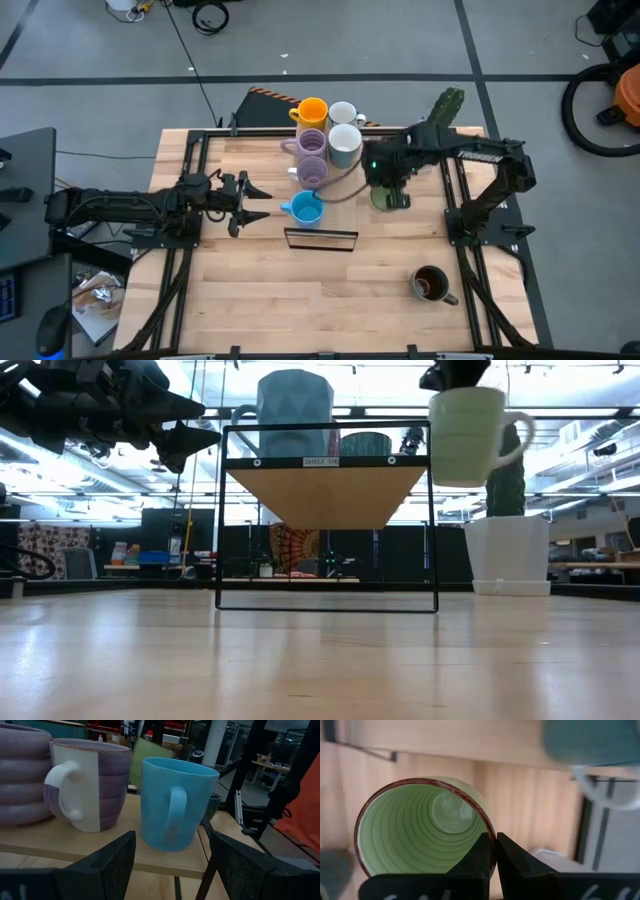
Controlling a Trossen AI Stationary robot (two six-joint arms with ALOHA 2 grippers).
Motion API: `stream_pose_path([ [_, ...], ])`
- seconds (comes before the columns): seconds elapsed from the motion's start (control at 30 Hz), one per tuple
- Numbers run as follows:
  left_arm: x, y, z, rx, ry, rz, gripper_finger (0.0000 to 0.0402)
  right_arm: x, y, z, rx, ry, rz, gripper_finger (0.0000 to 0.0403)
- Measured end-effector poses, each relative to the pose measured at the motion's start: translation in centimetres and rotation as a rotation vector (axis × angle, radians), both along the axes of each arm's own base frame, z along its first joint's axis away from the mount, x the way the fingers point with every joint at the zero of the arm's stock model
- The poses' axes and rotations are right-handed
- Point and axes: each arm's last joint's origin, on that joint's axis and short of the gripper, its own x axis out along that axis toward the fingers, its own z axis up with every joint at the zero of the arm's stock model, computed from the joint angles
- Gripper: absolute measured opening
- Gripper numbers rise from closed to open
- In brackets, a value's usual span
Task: Place coffee mugs
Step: Put the light green mug on the shelf aligned with light blue mug
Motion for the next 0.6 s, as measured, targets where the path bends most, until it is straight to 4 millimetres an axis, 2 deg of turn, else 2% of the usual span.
stream_pose_path([
  [0.13,0.0,0.0,0.0,0.0,0.0,0.0,0.0263,-0.1,-1.8,1.3,-0.023,-0.06,0.002,0.0019],
  [0.37,0.0,0.0,0.0,0.0,0.0,0.0,0.0263,0.6,-3.3,2.0,-0.046,-0.158,0.071,0.0019],
  [0.6,0.0,0.0,0.0,0.0,0.0,0.0,0.0263,2.3,-3.6,0.8,-0.017,-0.153,0.117,0.0019],
])
